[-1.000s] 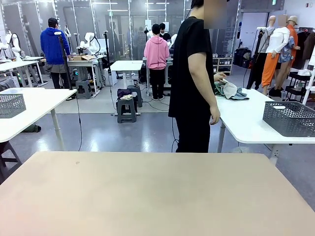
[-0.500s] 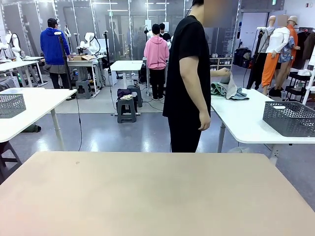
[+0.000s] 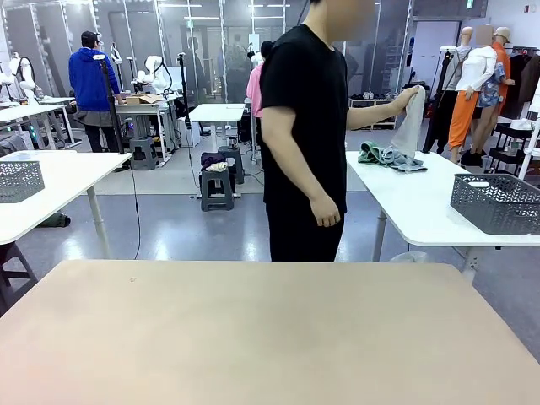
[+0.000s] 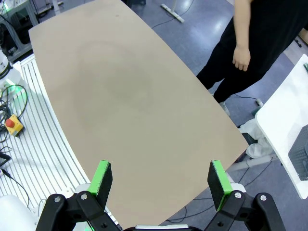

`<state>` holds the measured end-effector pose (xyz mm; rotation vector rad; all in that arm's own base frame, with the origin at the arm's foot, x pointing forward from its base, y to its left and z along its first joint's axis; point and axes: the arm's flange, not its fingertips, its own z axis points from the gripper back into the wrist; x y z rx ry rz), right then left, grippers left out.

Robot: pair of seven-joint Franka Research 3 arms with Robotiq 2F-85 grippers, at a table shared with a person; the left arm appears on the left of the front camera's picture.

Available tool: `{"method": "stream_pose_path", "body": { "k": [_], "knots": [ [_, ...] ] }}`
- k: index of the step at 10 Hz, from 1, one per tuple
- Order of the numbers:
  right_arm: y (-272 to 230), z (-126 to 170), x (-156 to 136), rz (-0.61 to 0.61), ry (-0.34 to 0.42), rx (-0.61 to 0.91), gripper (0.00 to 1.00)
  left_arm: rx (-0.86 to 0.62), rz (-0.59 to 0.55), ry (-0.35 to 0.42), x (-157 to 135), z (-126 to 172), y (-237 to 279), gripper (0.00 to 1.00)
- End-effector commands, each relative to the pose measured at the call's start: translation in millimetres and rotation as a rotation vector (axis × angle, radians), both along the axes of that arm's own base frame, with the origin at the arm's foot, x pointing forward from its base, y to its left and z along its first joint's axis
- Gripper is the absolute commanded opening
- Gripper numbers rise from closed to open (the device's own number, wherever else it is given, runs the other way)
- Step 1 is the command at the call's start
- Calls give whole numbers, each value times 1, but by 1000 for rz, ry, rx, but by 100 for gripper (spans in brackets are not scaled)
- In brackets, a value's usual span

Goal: Fold the towels and place them in the basket.
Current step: When a person lays out a Towel with hook on the table, fold it in half twice.

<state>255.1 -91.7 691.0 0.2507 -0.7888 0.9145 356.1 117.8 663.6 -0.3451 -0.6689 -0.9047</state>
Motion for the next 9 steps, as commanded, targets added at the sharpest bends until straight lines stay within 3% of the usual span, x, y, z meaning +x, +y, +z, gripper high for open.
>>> {"method": "stream_pose_path", "body": {
  "k": [1, 9],
  "knots": [
    [0, 0, 0, 0, 0, 1, 100, -2, -1, -2, 0, 0, -1, 100],
    [0, 0, 0, 0, 0, 1, 100, -2, -1, -2, 0, 0, -1, 100]
  ]
}}
